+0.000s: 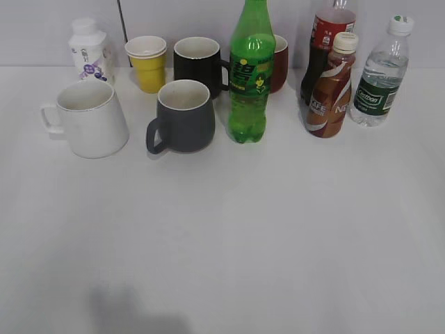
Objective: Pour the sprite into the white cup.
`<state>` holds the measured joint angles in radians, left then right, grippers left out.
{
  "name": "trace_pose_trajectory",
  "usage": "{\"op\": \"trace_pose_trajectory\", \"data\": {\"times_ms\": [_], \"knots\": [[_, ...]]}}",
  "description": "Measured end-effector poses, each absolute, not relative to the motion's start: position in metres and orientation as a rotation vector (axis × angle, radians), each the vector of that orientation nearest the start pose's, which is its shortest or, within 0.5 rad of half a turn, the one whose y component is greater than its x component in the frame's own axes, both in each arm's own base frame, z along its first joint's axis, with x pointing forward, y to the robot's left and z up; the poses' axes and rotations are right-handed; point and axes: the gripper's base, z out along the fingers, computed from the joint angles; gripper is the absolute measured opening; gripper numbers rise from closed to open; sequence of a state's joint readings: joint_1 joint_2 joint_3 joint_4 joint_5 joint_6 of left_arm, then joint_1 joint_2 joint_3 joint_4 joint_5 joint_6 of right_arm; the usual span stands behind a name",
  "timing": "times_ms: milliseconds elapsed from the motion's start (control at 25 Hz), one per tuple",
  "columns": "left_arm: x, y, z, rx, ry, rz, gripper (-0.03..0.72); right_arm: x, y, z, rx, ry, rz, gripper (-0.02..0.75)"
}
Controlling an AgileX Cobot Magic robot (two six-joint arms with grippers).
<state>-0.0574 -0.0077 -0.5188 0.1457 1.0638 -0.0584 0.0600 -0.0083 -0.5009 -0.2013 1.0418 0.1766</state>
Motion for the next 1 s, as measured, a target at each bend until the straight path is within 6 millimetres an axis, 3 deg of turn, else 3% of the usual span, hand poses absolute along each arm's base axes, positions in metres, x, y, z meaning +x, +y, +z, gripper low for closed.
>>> {"op": "trace_pose_trajectory", "data": {"times_ms": [1000], "knots": [[-0.0083, 0.012, 0.2829, -0.01, 2.014, 0.1, 0.234, -0.0055, -0.0161, 0.2803, 0.125, 1.997, -0.088, 0.587]]}}
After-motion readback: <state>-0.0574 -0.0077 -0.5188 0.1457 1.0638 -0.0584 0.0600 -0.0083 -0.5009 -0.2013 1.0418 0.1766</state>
